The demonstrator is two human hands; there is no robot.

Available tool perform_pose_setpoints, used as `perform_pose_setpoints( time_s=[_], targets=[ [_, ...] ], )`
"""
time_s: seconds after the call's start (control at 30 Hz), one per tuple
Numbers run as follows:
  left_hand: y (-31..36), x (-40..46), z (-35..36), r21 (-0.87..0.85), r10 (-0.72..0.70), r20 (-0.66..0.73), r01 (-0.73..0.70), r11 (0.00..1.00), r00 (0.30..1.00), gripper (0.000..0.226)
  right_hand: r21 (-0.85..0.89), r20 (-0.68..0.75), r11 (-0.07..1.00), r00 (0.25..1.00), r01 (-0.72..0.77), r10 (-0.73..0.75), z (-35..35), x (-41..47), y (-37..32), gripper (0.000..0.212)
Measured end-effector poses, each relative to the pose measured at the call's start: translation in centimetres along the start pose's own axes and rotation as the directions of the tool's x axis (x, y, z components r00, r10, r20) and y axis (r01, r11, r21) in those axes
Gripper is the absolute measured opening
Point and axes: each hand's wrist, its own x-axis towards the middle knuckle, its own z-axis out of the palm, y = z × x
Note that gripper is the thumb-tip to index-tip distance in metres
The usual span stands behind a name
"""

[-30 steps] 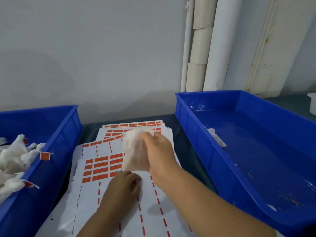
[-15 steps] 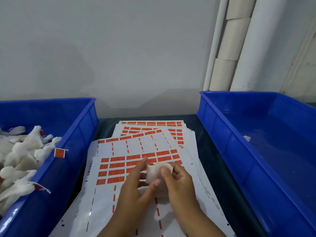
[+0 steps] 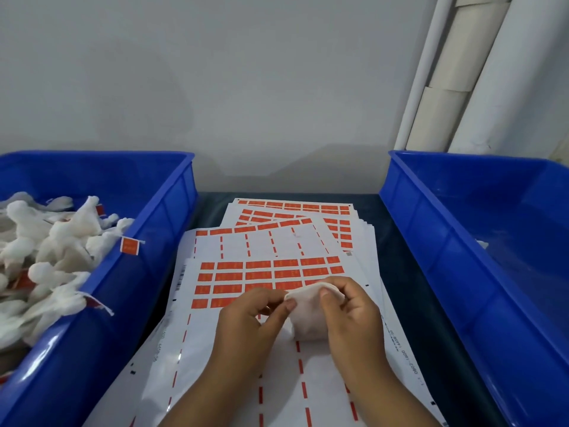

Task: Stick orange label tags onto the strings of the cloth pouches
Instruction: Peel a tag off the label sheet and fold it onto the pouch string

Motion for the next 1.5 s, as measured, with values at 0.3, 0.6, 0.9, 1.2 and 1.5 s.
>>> perform_pose_setpoints(
  time_s=[0.3,0.6,0.9,1.2,1.5],
  targets=[
    [0.9,0.0,-0.7,-0.011,-0.055,-0.055,0.054,0.998,0.997,0.016,0.032,-0.041,0.999,0.999,-0.006,0.008,-0.2,0.2,-0.1,0.014],
    [1.8,-1.0,-0.8,0.087,0.170,-0.140,-0.158,0.983,0.976,0.025,-0.251,0.155,0.925,0.955,0.286,-0.254,0.1,-1.0,-1.6,0.032],
    [1.6,-0.9,-0.9,0.061,0.157,-0.213,-0.147,0.987,0.964,0.017,-0.168,0.126,0.953,0.964,0.253,-0.234,-0.1,-0.8,-1.4,0.025],
    [0.9,-0.4,-0.3,0.117,-0.084,-0.184,0.107,0.987,0.979,0.009,-0.200,0.121,0.943,0.962,0.266,-0.245,0.1,-1.0,-1.6,0.009],
    [0.6,0.2,-0.9,0.189,-0.113,-0.238,0.160,0.969,0.965,0.014,-0.247,0.137,0.928,0.958,0.279,-0.251,-0.1,-0.7,-0.9,0.019]
  ],
)
